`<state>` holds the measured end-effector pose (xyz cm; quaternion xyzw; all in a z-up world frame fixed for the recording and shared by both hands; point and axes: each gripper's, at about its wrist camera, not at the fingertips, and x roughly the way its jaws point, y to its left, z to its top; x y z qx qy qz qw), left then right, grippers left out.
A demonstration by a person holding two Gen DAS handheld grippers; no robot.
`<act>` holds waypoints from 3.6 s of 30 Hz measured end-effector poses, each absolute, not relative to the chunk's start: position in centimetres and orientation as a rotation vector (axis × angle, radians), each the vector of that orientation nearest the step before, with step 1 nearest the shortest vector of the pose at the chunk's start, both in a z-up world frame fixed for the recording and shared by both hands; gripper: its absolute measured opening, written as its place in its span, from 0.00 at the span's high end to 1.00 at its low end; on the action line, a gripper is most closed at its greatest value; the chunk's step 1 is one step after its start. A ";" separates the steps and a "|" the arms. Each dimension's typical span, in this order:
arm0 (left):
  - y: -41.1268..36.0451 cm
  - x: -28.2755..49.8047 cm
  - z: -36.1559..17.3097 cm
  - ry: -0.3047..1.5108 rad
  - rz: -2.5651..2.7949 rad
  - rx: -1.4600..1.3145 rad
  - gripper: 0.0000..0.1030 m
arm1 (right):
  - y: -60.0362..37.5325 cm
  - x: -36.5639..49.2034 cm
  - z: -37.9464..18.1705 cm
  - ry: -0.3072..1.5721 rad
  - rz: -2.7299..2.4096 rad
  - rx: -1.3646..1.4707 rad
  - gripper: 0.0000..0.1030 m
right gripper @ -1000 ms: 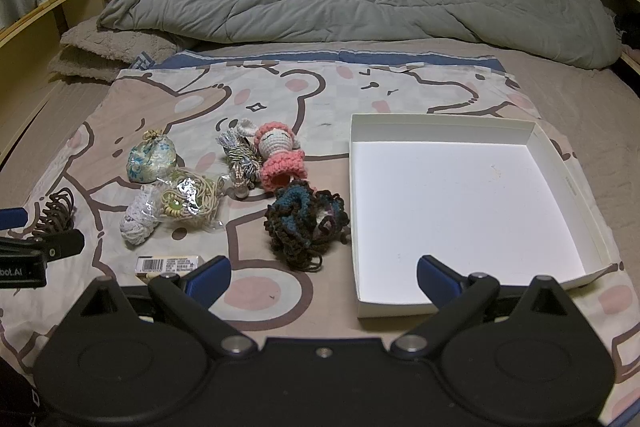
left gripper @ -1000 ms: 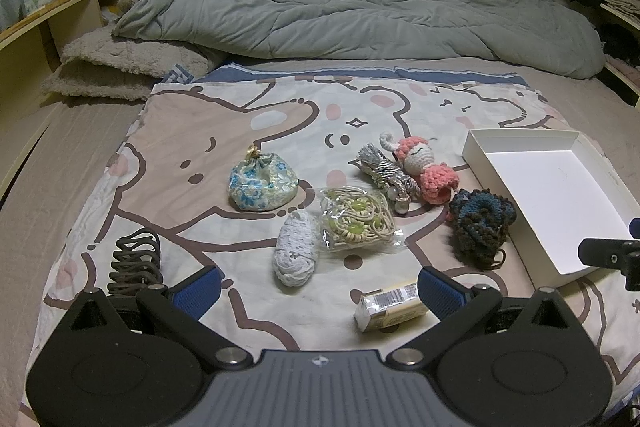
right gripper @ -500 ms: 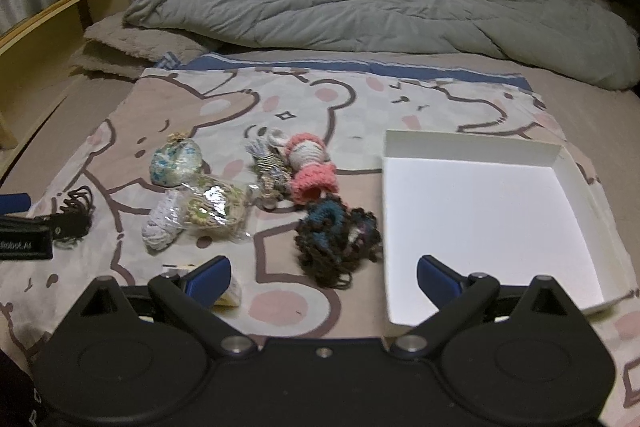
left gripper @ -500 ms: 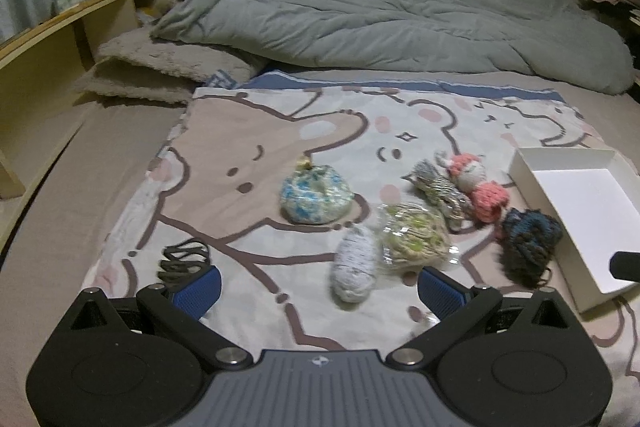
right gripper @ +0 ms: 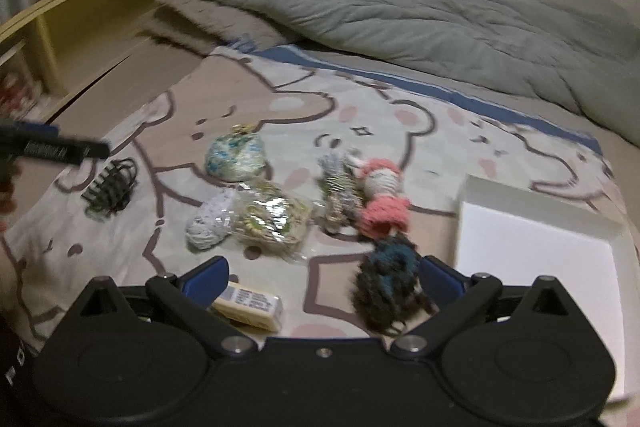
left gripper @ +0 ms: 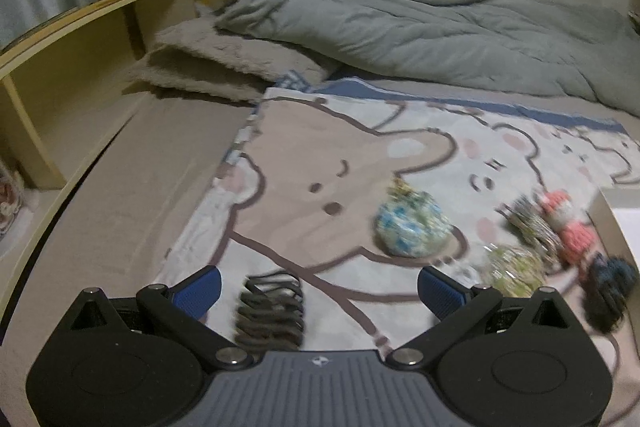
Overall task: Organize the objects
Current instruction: 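Grasp the black coiled hair tie with the left tool while the right tool grasps the yellow tissue pack, then carry the hair tie and tissue pack over the white box with both tools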
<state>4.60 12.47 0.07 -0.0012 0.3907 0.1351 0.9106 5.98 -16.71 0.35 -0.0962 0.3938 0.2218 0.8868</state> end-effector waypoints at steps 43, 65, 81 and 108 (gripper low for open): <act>19.8 9.4 -10.4 1.122 0.260 -0.149 0.24 | -8.3 12.0 -11.7 1.152 0.343 -0.021 0.01; 17.8 8.4 -7.1 1.011 0.211 -0.155 0.37 | -9.4 12.9 -9.7 1.106 0.374 -0.010 0.29; 11.1 6.2 -1.3 0.843 0.129 -0.117 0.37 | -14.0 11.7 -2.9 0.890 0.338 0.030 0.29; -0.3 6.7 3.7 0.697 -0.038 -0.116 0.37 | -23.9 9.5 3.0 0.665 0.256 0.083 0.29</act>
